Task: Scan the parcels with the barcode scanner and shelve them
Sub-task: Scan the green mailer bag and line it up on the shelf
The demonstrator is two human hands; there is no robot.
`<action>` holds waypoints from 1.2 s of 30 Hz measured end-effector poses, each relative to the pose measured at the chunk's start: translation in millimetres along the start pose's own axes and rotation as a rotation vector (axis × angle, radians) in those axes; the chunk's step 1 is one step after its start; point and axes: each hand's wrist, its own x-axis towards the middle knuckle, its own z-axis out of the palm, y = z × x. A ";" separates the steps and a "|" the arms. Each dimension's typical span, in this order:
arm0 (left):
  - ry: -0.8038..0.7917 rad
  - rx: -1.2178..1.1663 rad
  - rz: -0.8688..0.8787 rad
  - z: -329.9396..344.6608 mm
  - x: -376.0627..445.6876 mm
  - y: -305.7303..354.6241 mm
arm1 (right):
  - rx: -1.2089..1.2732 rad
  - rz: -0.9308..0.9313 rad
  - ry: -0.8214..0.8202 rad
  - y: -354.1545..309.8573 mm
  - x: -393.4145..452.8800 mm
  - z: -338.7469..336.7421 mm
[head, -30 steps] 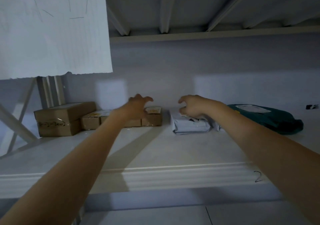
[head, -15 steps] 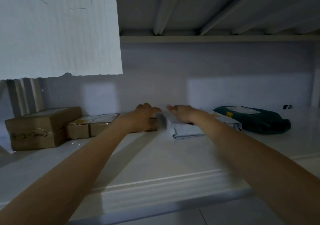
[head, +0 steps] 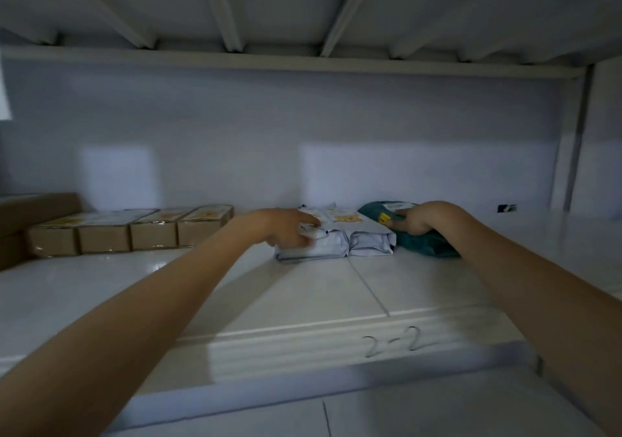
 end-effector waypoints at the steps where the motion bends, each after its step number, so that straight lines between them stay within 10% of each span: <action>1: 0.006 0.000 -0.005 0.2 5.5 12.3 | -0.010 -0.050 -0.015 10.7 13.3 0.2; 36: 0.173 -0.104 -0.021 18.1 10.5 27.6 | 0.053 -0.158 0.029 114.2 12.2 -8.8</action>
